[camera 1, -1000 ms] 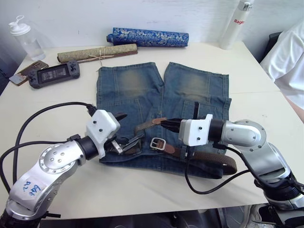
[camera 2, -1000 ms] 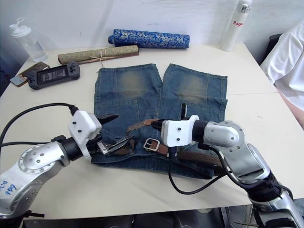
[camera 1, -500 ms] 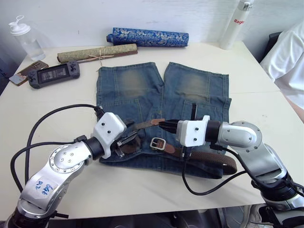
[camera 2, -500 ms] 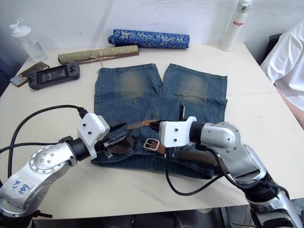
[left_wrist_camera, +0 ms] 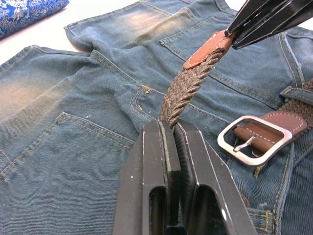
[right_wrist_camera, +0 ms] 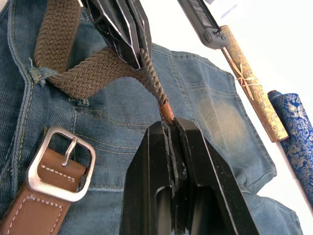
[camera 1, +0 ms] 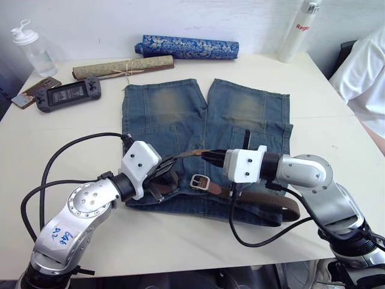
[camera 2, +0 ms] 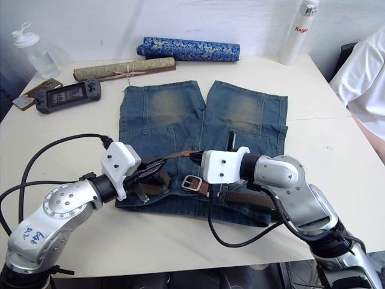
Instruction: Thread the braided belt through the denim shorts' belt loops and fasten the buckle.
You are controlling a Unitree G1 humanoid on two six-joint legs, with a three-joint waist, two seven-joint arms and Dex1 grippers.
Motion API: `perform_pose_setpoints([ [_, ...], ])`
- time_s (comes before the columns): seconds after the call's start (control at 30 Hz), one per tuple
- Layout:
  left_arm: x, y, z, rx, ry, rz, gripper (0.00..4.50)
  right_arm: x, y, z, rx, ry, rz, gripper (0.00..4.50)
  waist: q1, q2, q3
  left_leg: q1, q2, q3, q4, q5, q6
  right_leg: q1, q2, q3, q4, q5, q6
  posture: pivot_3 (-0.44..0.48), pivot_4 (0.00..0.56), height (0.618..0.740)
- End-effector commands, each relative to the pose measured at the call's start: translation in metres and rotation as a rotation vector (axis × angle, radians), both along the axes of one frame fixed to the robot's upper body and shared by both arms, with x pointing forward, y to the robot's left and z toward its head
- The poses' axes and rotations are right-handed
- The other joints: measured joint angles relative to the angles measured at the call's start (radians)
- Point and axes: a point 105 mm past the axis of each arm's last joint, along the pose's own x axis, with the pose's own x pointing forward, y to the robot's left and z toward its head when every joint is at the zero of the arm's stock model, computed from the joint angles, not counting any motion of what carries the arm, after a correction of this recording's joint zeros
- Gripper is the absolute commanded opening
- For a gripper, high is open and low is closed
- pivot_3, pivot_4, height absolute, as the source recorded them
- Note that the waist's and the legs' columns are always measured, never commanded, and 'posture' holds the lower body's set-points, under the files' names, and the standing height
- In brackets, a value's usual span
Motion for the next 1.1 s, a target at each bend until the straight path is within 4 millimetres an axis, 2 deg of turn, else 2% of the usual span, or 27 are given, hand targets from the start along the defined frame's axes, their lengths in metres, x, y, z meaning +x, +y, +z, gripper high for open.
perform_pose_setpoints([
  [0.03,0.001,0.004,0.005,-0.034,-0.018,0.024,0.0,-0.011,0.004,0.018,0.077,-0.039,0.025,0.68,0.0,0.0,0.0,0.0,0.0,0.0,0.0,0.0,0.0,0.0,0.0,0.0,0.0,0.0,0.0,0.0,0.15,0.645],
  [0.07,0.001,0.004,0.004,-0.041,-0.014,0.027,0.0,-0.011,0.004,0.019,0.084,-0.036,0.022,1.27,-0.001,0.0,0.0,0.0,0.0,0.0,0.0,0.0,0.0,0.0,0.0,0.0,0.0,0.0,0.0,0.0,0.15,0.645],
  [0.17,0.002,0.005,0.001,-0.055,-0.004,0.035,0.0,-0.012,0.003,0.02,0.093,-0.038,0.014,2.33,0.0,0.0,0.0,0.0,0.0,0.0,0.0,0.0,0.0,0.0,0.0,0.0,0.0,0.0,0.0,0.0,0.15,0.645],
  [0.3,0.002,0.008,-0.006,-0.116,0.037,0.055,0.0,-0.013,-0.001,0.023,0.121,-0.034,-0.012,4.18,0.001,0.0,0.0,0.0,0.0,0.0,0.0,0.0,0.0,0.0,0.0,0.0,0.0,0.0,0.0,0.0,0.15,0.645],
  [0.33,0.001,0.01,-0.009,-0.123,0.043,0.058,0.0,-0.013,-0.005,0.022,0.129,-0.02,-0.029,4.45,0.001,0.0,0.0,0.0,0.0,0.0,0.0,0.0,0.0,0.0,0.0,0.0,0.0,0.0,0.0,0.0,0.15,0.645],
  [0.4,-0.001,0.012,-0.013,-0.137,0.052,0.069,0.0,-0.017,-0.012,0.018,0.127,0.013,-0.049,4.48,0.0,0.0,0.0,0.0,0.0,0.0,0.0,0.0,0.0,0.0,0.0,0.0,0.0,0.0,0.0,0.0,0.15,0.645],
  [0.5,-0.003,0.016,-0.015,-0.16,0.054,0.085,0.0,-0.037,-0.018,-0.009,0.06,0.119,-0.029,4.48,0.001,0.0,0.0,0.0,0.0,0.0,0.0,0.0,0.0,0.0,0.0,0.0,0.0,0.0,0.0,0.0,0.15,0.645],
  [0.7,0.004,0.023,-0.009,-0.188,0.046,0.106,0.0,-0.05,-0.014,-0.045,0.034,0.206,-0.058,4.48,0.007,0.0,0.0,-0.001,0.0,0.0,0.0,0.0,0.0,0.001,0.0,0.0,-0.003,-0.001,-0.001,0.0,0.15,0.645],
  [0.9,0.008,0.026,0.0,-0.201,0.039,0.095,0.0,-0.043,-0.015,-0.066,0.031,0.196,-0.168,4.48,0.003,0.0,0.0,0.0,0.0,0.0,0.0,0.0,0.0,0.001,0.0,0.0,-0.004,-0.002,-0.003,0.0,0.15,0.645],
  [1.1,0.008,0.025,0.001,-0.197,0.047,0.083,0.0,-0.031,-0.019,-0.074,0.033,0.151,-0.272,4.48,0.003,0.0,0.0,0.0,0.0,0.0,0.0,0.0,0.0,0.002,0.0,0.0,-0.004,-0.002,-0.003,0.0,0.15,0.645],
])
